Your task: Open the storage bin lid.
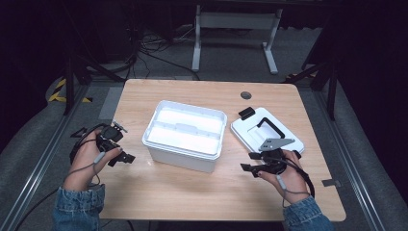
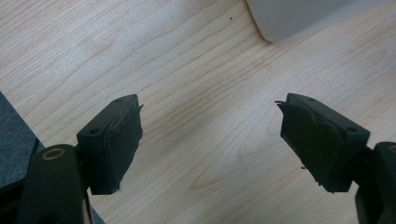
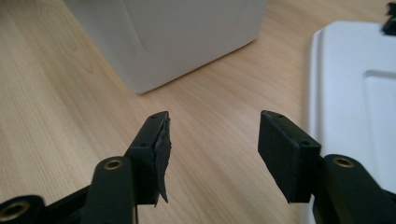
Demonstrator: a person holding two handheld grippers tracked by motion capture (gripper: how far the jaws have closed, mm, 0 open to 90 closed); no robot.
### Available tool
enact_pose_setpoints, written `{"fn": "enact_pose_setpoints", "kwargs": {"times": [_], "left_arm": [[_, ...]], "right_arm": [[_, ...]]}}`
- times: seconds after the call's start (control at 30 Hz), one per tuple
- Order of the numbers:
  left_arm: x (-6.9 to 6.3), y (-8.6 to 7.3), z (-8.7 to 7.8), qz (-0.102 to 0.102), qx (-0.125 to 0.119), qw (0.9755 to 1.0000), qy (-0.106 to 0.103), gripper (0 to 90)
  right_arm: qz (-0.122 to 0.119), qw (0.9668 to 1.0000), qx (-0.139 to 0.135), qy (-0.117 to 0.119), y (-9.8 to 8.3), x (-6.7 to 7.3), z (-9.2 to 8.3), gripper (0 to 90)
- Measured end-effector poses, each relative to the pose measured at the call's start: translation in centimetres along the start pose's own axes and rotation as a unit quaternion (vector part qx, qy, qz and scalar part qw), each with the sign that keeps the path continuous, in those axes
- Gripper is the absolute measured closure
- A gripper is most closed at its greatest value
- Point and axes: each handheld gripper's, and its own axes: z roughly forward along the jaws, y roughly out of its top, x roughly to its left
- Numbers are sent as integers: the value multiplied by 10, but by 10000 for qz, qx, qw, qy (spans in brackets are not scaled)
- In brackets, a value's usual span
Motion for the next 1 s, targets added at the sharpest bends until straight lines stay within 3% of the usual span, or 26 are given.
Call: {"fn": "enact_pose_setpoints", "kwargs": {"times": [0.03, 0.07, 0.27, 0.6, 1.0], "left_arm": [[1, 1, -1, 94, 19, 9999, 82, 215], [0, 0, 0, 11, 18, 10000, 2, 215], [0, 1, 1, 37, 26, 10000, 7, 215], [0, 1, 1, 33, 35, 10000, 11, 214], [1, 2, 2, 68, 43, 10000, 23, 213]], "right_arm": [[-8, 10000, 0, 19, -3, 1, 4, 460], [28, 10000, 23, 27, -6, 2, 7, 460], [-74, 9997, 241, -18, -21, 8, 26, 461], [-223, 9992, 308, -135, -36, 15, 42, 460], [-337, 9990, -142, -264, -47, 16, 45, 415]]}}
